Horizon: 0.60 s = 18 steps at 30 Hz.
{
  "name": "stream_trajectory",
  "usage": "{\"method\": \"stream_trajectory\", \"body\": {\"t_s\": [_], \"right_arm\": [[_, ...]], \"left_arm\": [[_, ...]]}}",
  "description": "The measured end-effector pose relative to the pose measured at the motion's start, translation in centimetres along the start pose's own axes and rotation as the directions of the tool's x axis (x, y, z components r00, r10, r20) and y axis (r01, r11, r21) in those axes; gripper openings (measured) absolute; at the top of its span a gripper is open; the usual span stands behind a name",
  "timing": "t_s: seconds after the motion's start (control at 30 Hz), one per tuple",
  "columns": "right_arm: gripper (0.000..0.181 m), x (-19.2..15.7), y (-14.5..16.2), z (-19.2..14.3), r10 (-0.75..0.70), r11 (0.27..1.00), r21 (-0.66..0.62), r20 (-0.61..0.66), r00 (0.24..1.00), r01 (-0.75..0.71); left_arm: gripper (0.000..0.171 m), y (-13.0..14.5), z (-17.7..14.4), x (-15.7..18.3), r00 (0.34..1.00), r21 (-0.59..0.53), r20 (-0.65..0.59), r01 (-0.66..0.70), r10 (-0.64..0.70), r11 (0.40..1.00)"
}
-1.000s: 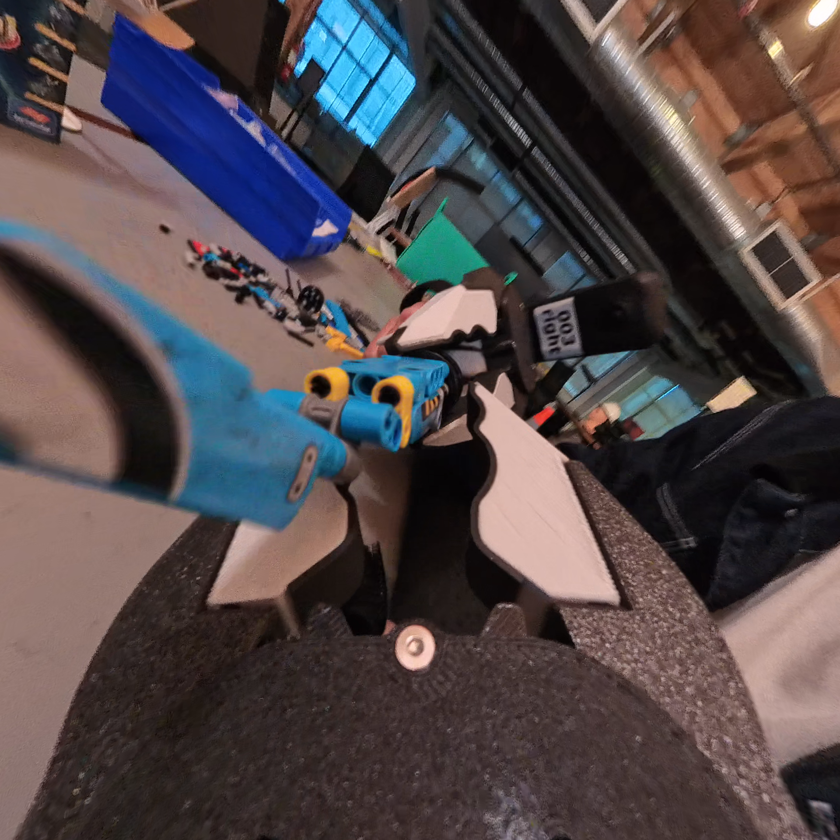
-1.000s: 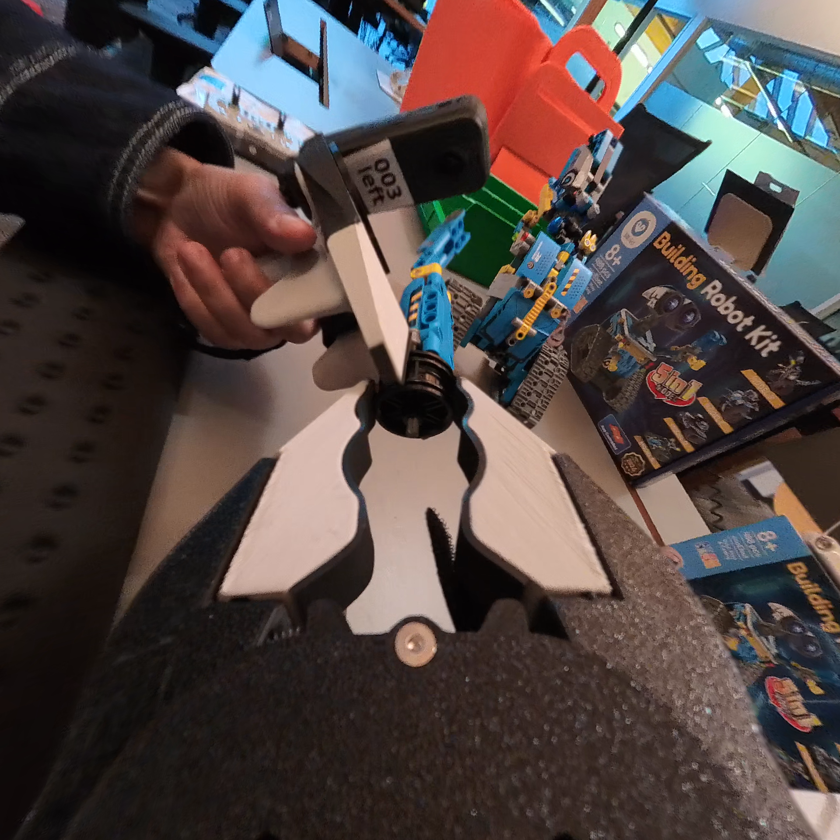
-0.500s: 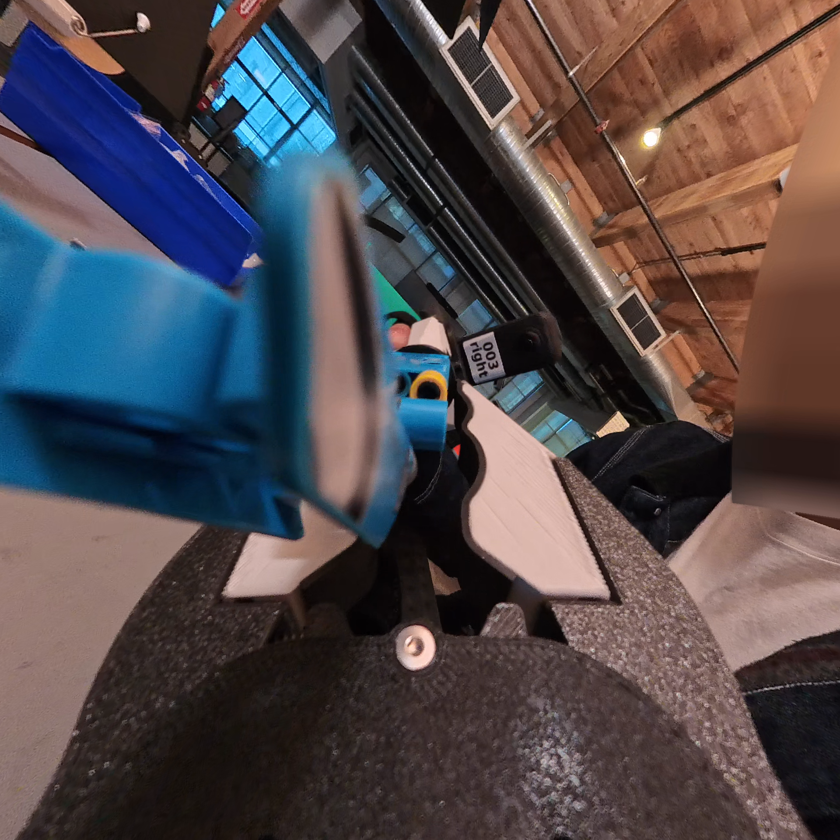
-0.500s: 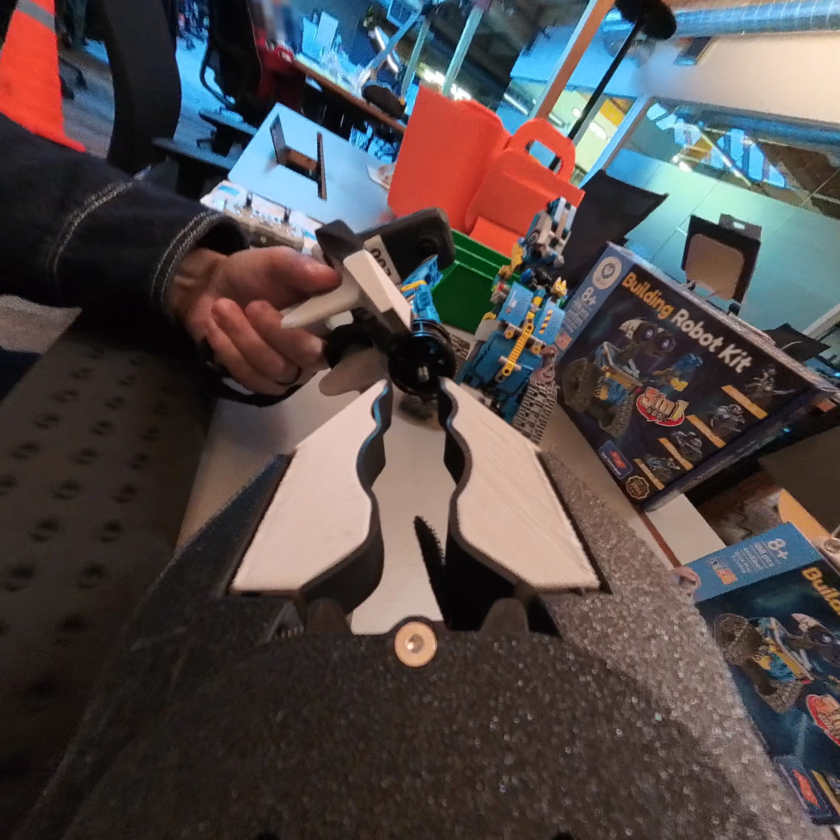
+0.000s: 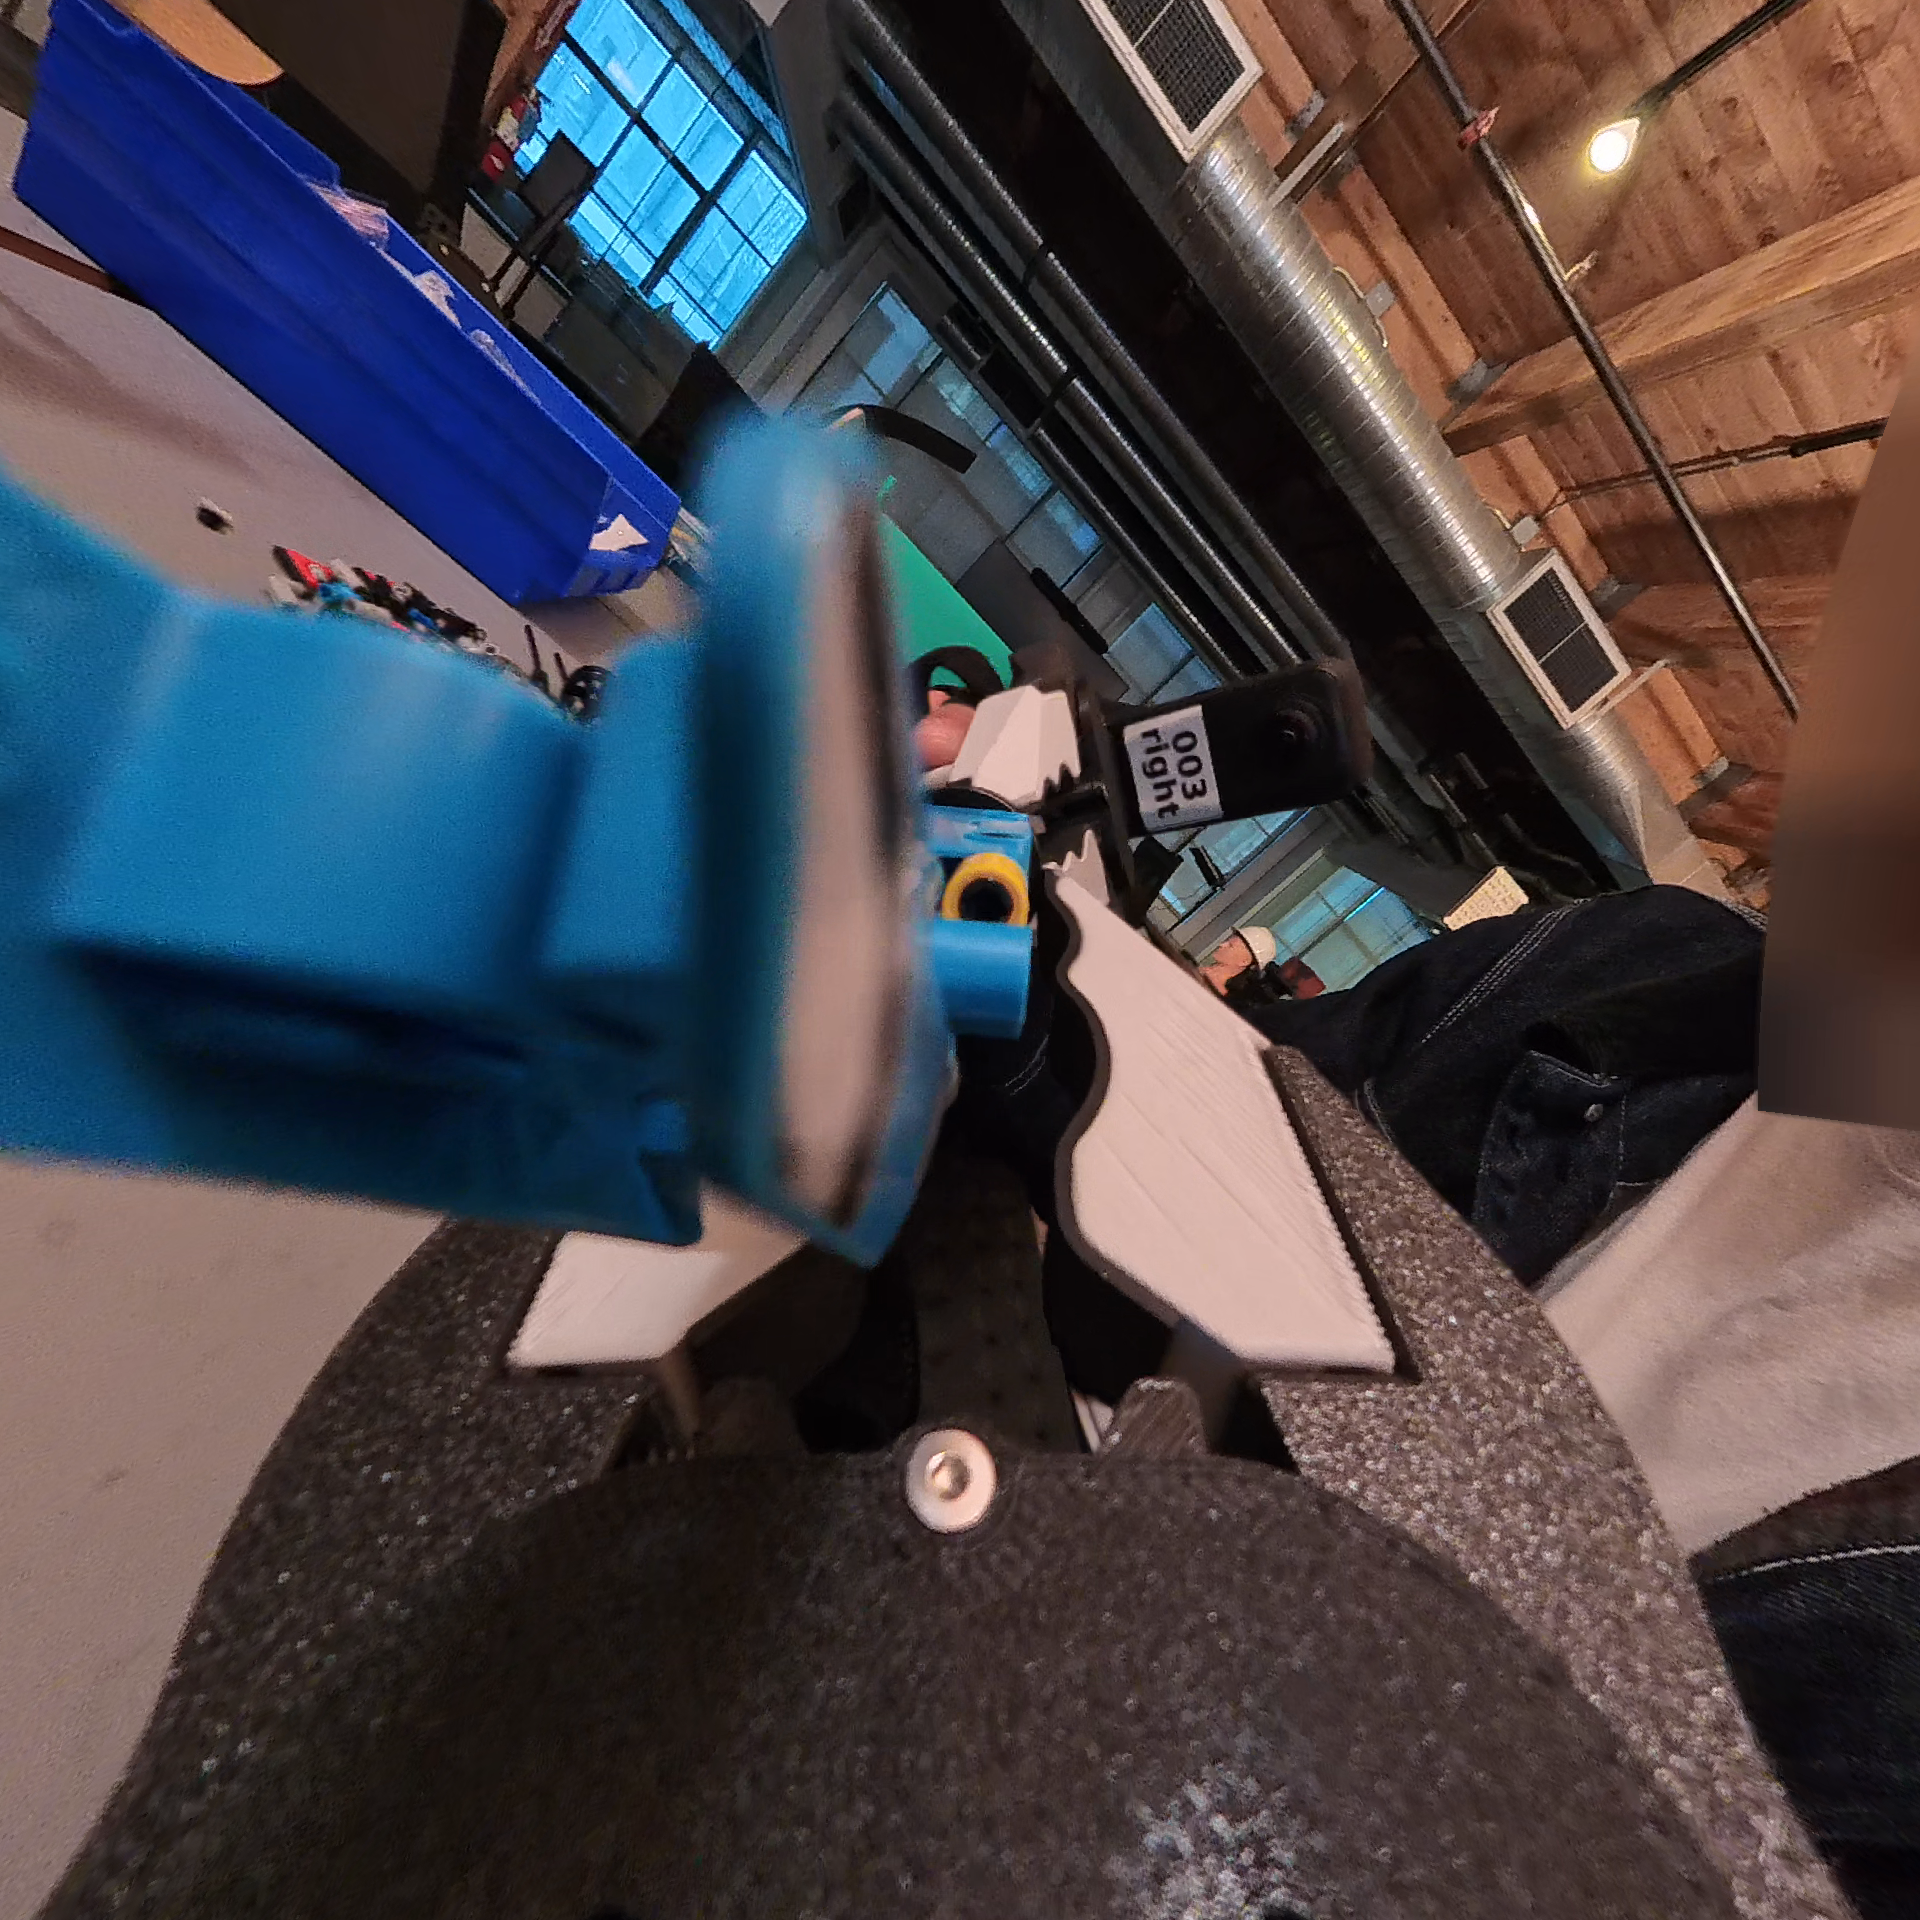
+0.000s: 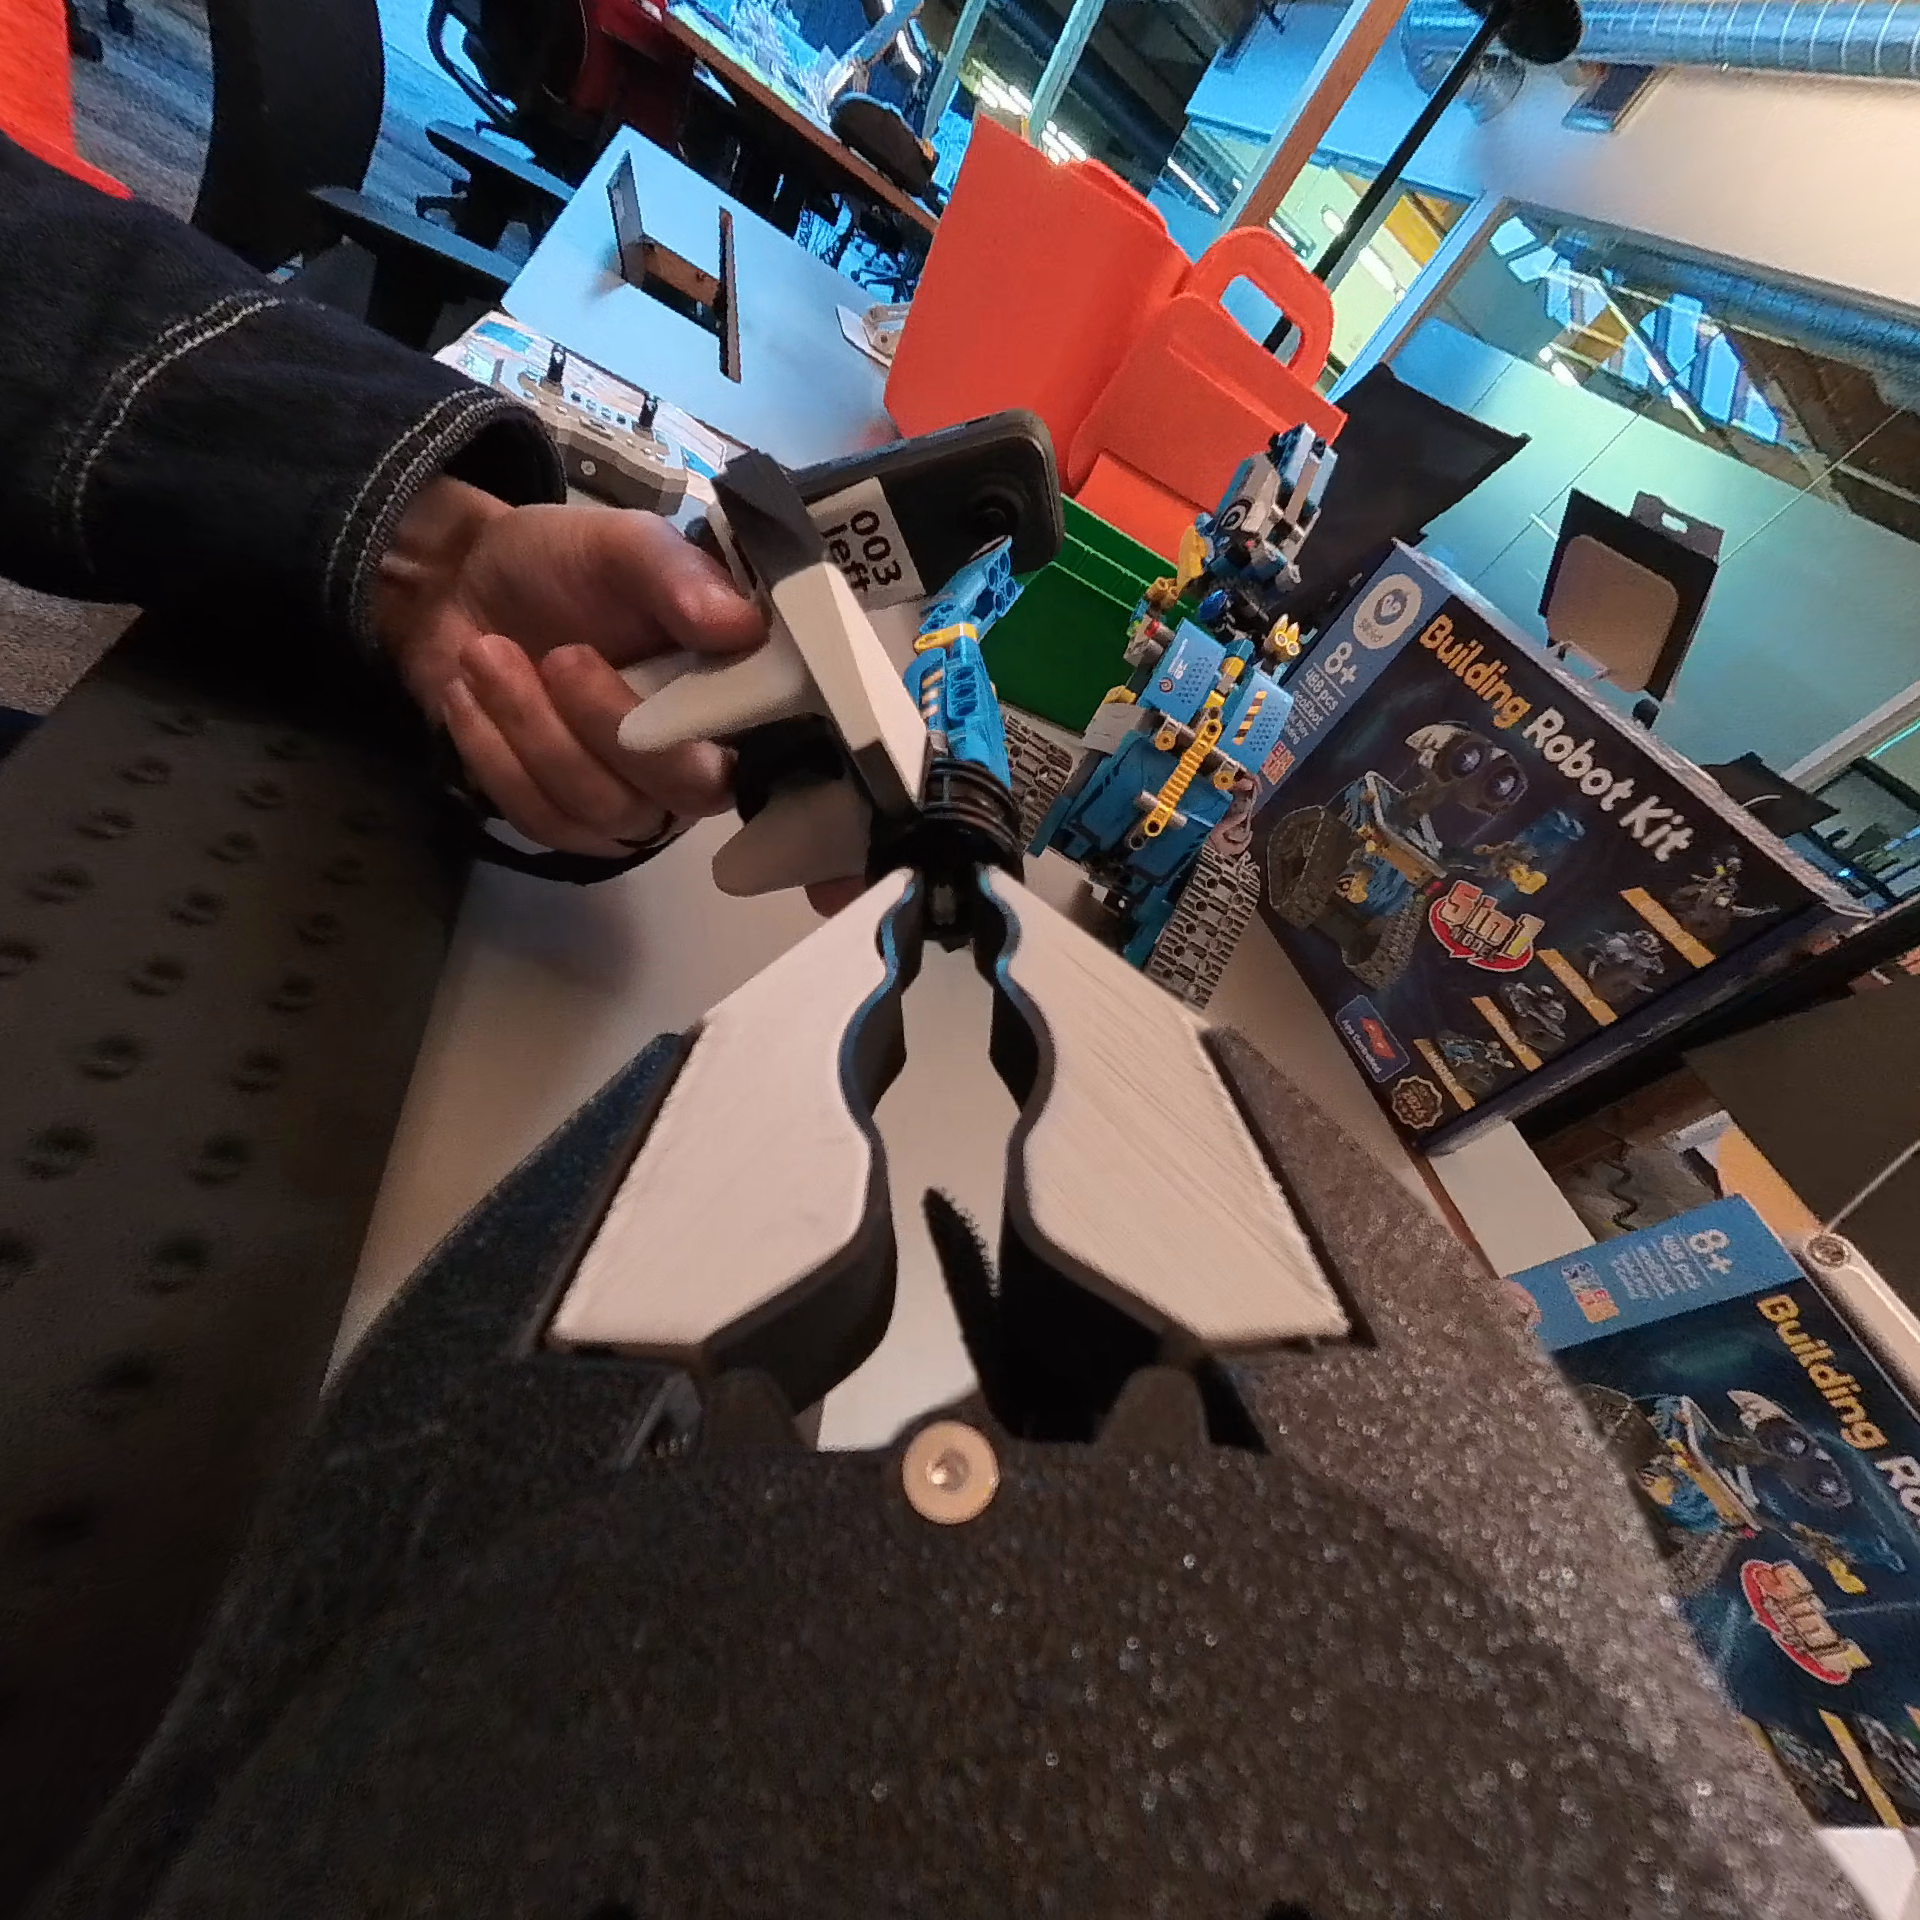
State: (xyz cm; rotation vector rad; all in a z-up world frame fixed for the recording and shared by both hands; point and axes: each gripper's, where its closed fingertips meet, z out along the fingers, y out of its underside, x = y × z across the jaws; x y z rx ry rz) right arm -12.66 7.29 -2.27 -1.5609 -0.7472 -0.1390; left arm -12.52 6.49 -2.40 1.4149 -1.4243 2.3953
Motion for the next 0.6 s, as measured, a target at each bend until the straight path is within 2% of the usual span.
{"method": "stream_trajectory", "body": {"t_s": [0.07, 0.23, 0.27, 0.3, 0.33, 0.37, 0.4, 0.5, 0.6], "right_arm": [[0.005, 0.1, 0.5, 0.2, 0.021, 0.999, -0.031, 0.006, 1.000, -0.021], [0.004, 0.4, -0.1, 0.2, 0.008, 1.000, -0.005, -0.020, 1.000, -0.008], [0.003, 1.0, 0.0, -0.3, 0.038, 0.999, 0.004, -0.024, 0.999, -0.038], [0.004, 2.1, 0.1, -1.2, 0.069, 0.997, 0.019, -0.058, 0.996, -0.068], [0.004, 3.0, -0.2, -2.1, 0.117, 0.992, 0.062, -0.069, 0.991, -0.113], [0.004, 3.4, -0.8, -2.7, 0.160, 0.983, 0.107, -0.064, 0.985, -0.152], [0.004, 3.6, -0.8, -2.8, 0.177, 0.979, 0.112, -0.059, 0.982, -0.170], [0.004, 2.8, 0.9, -1.8, 0.172, 0.985, 0.029, -0.033, 0.985, -0.171], [0.005, 2.8, 3.4, -1.5, 0.216, 0.973, -0.082, -0.007, 0.976, -0.215]], "left_arm": [[0.034, -0.1, -0.1, -0.4, 1.000, 0.001, 0.028, -0.013, 0.013, 1.000], [0.029, -1.1, -0.8, -0.1, 0.997, 0.055, 0.037, -0.073, 0.071, 0.996], [0.030, -2.8, -2.0, 0.2, 0.999, 0.158, 0.015, -0.050, 0.049, 0.986], [0.029, -5.4, -4.4, 0.1, 1.000, 0.311, -0.008, -0.009, 0.012, 0.950], [0.028, -7.0, -6.7, -0.6, 1.000, 0.405, 0.010, 0.011, -0.016, 0.914], [0.033, -7.1, -7.4, -1.0, 0.999, 0.405, 0.052, -0.017, -0.005, 0.914], [0.029, -6.3, -6.8, -0.6, 0.996, 0.349, 0.076, -0.066, 0.042, 0.935], [0.029, -4.2, -4.3, -0.1, 0.988, 0.217, 0.094, -0.140, 0.122, 0.966], [0.030, -3.4, -3.9, -0.8, 0.976, 0.148, 0.152, -0.176, 0.153, 0.973]]}}
